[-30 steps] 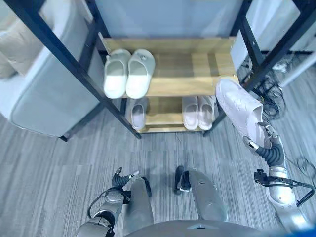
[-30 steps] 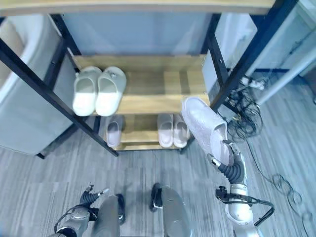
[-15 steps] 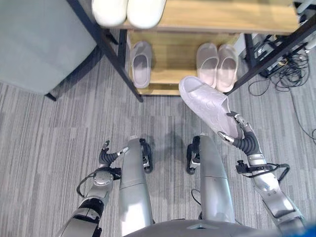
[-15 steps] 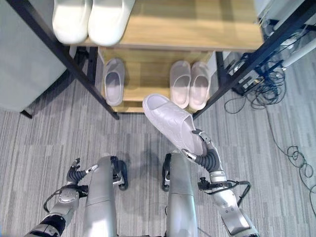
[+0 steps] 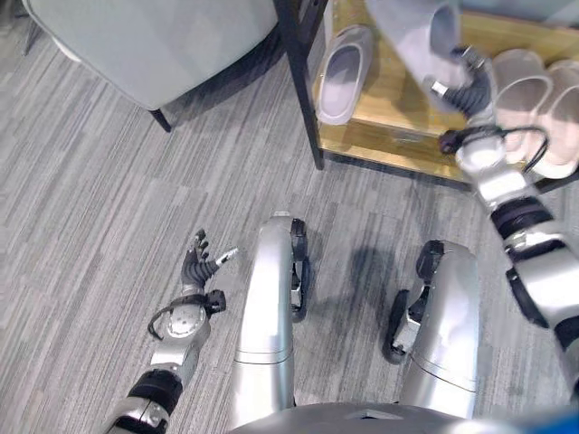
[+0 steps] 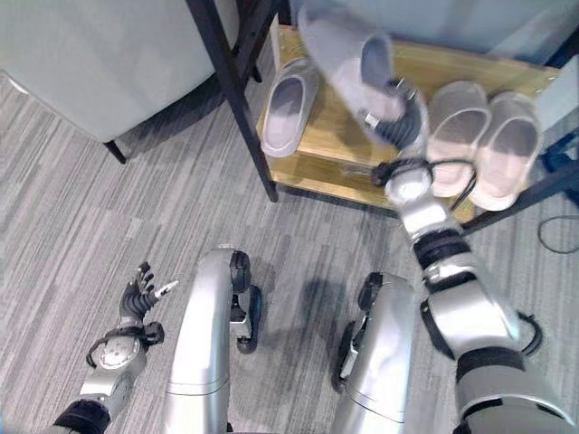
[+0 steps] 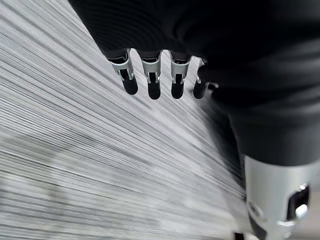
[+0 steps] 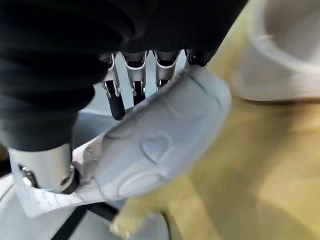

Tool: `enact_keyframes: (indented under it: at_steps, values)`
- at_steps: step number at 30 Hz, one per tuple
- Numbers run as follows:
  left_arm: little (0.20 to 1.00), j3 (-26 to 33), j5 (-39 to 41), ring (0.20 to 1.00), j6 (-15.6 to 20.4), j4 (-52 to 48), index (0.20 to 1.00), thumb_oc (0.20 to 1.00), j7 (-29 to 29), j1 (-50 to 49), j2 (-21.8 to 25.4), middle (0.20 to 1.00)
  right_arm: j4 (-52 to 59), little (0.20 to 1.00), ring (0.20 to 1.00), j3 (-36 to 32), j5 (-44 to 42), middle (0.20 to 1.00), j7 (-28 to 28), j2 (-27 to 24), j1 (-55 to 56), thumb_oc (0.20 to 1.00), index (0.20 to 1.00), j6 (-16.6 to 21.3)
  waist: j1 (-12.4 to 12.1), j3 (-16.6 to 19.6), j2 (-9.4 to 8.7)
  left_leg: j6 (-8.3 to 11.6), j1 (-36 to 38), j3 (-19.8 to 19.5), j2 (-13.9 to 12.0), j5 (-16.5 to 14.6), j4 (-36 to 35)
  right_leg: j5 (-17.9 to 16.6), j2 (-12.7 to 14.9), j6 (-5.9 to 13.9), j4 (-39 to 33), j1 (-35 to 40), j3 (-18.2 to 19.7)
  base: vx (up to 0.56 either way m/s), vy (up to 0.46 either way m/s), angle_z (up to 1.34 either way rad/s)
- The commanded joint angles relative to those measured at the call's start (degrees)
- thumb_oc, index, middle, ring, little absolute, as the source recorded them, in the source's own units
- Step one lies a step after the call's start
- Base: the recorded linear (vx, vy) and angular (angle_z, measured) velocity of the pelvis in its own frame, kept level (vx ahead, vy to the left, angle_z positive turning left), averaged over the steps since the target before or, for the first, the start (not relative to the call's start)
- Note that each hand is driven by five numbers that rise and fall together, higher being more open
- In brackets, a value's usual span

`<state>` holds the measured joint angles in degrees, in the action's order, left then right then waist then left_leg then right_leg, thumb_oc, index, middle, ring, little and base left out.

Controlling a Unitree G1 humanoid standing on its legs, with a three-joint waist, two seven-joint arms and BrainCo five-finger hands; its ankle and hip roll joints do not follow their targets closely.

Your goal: Arrange the slippers neatly on the shoe rack.

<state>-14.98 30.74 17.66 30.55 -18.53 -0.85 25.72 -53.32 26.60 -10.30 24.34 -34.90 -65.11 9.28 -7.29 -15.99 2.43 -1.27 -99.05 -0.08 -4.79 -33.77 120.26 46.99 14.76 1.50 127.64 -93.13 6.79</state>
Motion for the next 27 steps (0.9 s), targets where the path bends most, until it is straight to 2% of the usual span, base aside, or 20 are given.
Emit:
enact_keyframes:
  at_steps: [1, 5, 10, 18, 24, 25, 26, 27]
  values:
    - [1.000, -0.3, 1.4, 1.000, 1.7, -1.9, 1.000, 1.000, 1.5, 3.5, 0.8, 1.000, -0.5, 0.200, 0.200, 1.5, -3.9, 0.200, 0.6, -0.2, -3.4, 0.200, 0.200, 0.1, 0.6, -4.2, -0.62, -0.13, 9.1, -4.6, 0.2, -6.0, -4.5, -9.4, -1.0, -2.72, -8.5, 4.8, 4.1, 0.04, 0.083, -0.02]
    - [1.000, -1.1, 1.4, 1.000, 1.2, -4.0, 1.000, 1.000, 2.3, 1.9, 2.4, 1.000, -10.8, 0.200, 0.200, 6.9, -4.4, 0.200, -0.3, -0.2, -11.2, 0.200, 0.200, -1.7, 0.2, -7.5, -0.17, -0.20, 9.1, -4.1, 0.2, -7.3, -1.6, -9.2, -1.0, -2.73, -5.1, 4.6, 6.1, 0.00, 0.074, 0.02]
    - [1.000, -1.0, 1.7, 1.000, 0.8, -3.4, 1.000, 1.000, 1.9, 1.0, 3.3, 1.000, -16.8, 0.200, 0.200, 9.1, -4.3, 0.200, 0.2, 2.1, -15.2, 0.200, 0.200, -2.5, 0.3, -10.1, 0.22, -0.30, 9.1, -3.5, -0.1, -8.9, 1.6, -8.6, -0.9, -2.78, -1.7, 4.9, 7.5, 0.00, 0.047, 0.01]
    - [1.000, -3.7, 2.2, 1.000, -0.1, -1.6, 1.000, 1.000, 3.1, 0.5, 3.0, 1.000, -23.1, 0.200, 0.200, 10.5, -3.0, 0.200, 1.7, 4.8, -19.9, 0.200, 0.200, -3.2, 0.1, -10.5, 0.53, -0.02, 9.1, -3.2, 0.2, -10.0, 4.2, -8.0, -0.8, -3.23, 1.9, 5.1, 8.8, 0.01, 0.027, -0.04]
    - [1.000, -4.1, 2.2, 1.000, -0.2, -1.9, 1.000, 1.000, 4.0, -0.6, 3.7, 1.000, -24.5, 0.200, 0.200, 9.4, -4.1, 0.200, 2.7, 3.8, -20.2, 0.200, 0.200, -3.4, -0.4, -11.7, 0.99, -0.08, 9.1, -2.8, 0.6, -10.0, 4.5, -8.1, -0.5, -3.27, 2.3, 5.4, 9.4, 0.00, 0.008, 0.02]
    - [1.000, -4.2, 2.5, 1.000, -0.1, -1.7, 1.000, 1.000, 4.1, -0.4, 3.6, 1.000, -25.2, 0.329, 0.329, 9.2, -4.4, 0.329, 2.9, 3.7, -20.4, 0.329, 0.329, -3.4, -0.6, -12.2, 1.20, -0.11, 9.1, -2.6, 0.7, -10.0, 4.5, -8.2, -0.3, -3.24, 2.4, 5.6, 9.7, 0.00, 0.000, 0.00]
    - [1.000, -4.4, 2.7, 1.000, -0.1, -1.5, 1.000, 1.000, 4.0, -0.3, 3.6, 1.000, -25.8, 1.000, 1.000, 8.5, -5.2, 1.000, 3.8, 3.8, -20.8, 1.000, 1.000, -3.3, -0.7, -12.3, 1.32, -0.13, 9.1, -2.5, 0.7, -10.0, 4.6, -8.2, -0.3, -3.17, 2.7, 5.6, 9.9, 0.00, 0.000, 0.00]
    - [1.000, -4.5, 2.7, 1.000, -0.2, -1.3, 1.000, 1.000, 3.9, -0.2, 3.6, 1.000, -26.1, 1.000, 1.000, 8.1, -5.4, 1.000, 3.9, 3.9, -20.8, 1.000, 1.000, -3.3, -0.7, -12.3, 1.42, -0.13, 9.1, -2.4, 0.6, -10.0, 4.6, -8.2, -0.3, -3.22, 2.7, 5.6, 10.0, 0.01, 0.004, 0.05]
